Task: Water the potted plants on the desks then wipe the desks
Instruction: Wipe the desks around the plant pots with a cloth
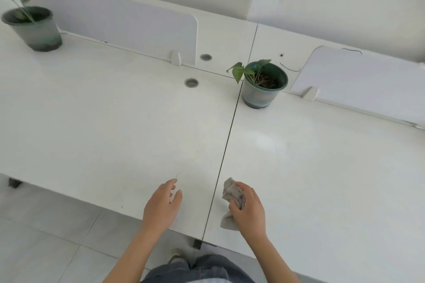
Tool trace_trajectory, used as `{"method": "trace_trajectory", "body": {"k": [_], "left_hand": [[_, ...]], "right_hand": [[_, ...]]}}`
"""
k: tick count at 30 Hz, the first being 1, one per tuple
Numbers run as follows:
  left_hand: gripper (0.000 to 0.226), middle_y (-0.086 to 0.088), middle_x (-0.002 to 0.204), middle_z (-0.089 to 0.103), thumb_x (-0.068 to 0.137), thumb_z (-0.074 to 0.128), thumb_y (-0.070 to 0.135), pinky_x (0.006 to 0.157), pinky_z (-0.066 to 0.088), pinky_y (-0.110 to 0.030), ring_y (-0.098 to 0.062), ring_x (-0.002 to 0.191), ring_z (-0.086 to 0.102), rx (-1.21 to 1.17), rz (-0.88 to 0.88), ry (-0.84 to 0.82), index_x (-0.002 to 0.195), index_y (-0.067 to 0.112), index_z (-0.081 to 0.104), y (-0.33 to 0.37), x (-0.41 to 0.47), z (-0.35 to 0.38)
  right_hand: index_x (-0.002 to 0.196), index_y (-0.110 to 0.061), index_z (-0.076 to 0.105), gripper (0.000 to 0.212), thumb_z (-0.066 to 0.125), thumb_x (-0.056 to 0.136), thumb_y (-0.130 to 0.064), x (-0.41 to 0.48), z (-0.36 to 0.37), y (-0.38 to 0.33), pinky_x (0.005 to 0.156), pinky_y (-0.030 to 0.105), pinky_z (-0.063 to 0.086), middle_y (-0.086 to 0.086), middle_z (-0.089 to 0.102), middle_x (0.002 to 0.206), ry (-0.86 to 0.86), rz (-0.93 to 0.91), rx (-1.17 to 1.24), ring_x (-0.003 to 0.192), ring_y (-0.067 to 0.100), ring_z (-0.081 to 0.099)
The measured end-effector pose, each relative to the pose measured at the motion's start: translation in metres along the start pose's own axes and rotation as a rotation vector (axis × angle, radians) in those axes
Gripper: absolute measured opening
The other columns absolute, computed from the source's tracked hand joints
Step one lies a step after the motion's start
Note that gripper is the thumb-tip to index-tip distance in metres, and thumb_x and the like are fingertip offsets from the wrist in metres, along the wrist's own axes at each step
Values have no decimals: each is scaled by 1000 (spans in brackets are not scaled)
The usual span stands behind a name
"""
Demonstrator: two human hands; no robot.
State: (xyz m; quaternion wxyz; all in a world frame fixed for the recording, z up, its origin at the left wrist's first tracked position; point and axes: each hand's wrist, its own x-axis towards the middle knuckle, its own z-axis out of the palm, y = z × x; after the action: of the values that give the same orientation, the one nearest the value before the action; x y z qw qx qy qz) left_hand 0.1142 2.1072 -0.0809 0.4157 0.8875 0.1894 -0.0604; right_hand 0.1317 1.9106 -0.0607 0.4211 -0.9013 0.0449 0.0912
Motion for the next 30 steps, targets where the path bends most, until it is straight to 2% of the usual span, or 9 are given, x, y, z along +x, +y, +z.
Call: {"method": "trace_trajectory", "body": {"k": [6, 14, 19, 22, 27, 28, 30], "left_hand": [[44, -4, 141, 43, 94, 44, 22, 99, 36, -32, -21, 127, 41, 118, 112, -20, 136, 13, 40, 19, 43, 1], [44, -12, 141, 44, 91, 48, 18, 102, 31, -40, -30, 131, 35, 271, 129, 67, 133, 6, 45, 51, 116, 9], [43, -26, 134, 49, 85, 57, 15, 97, 35, -56, -44, 127, 40, 421, 115, 103, 125, -1, 53, 52, 156, 15], [50, -29, 120, 59, 78, 48, 28, 83, 44, -63, -51, 112, 53, 519, 86, 28, 115, -3, 60, 48, 173, 22], [56, -28, 113, 63, 80, 34, 38, 76, 48, -62, -46, 102, 60, 639, 43, -65, 110, 1, 62, 39, 186, 39], [55, -28, 116, 61, 85, 29, 39, 79, 47, -60, -44, 107, 57, 654, 48, -67, 113, 3, 59, 38, 187, 42], [53, -26, 122, 58, 90, 22, 41, 85, 45, -57, -40, 113, 49, 658, 41, -50, 118, 7, 52, 34, 188, 46]], "right_hand": [[116, -23, 51, 38, 53, 81, -10, 32, -9, -1, 77, 25, 39, -11, 52, 99, 108, 56, 65, 100, 13, 51], [113, -23, 52, 36, 55, 80, -10, 101, -55, -1, 74, 27, 35, -6, 53, 101, 275, 114, 128, 94, 15, 50], [112, -21, 53, 36, 57, 78, -9, 161, -97, 14, 74, 29, 36, 2, 58, 102, 410, 143, 74, 98, 25, 53], [116, -16, 52, 38, 55, 78, -10, 204, -120, 26, 75, 31, 36, 9, 58, 111, 471, 132, -44, 105, 29, 51], [127, -14, 44, 45, 52, 83, -13, 282, -141, 36, 80, 39, 37, 16, 53, 122, 447, 92, -292, 115, 34, 41], [132, -13, 37, 49, 51, 86, -19, 298, -141, 40, 87, 42, 36, 16, 49, 129, 416, 86, -355, 120, 35, 37], [140, -16, 23, 55, 41, 91, -35, 327, -137, 51, 104, 47, 26, 11, 33, 145, 269, 109, -453, 134, 31, 22]]}}
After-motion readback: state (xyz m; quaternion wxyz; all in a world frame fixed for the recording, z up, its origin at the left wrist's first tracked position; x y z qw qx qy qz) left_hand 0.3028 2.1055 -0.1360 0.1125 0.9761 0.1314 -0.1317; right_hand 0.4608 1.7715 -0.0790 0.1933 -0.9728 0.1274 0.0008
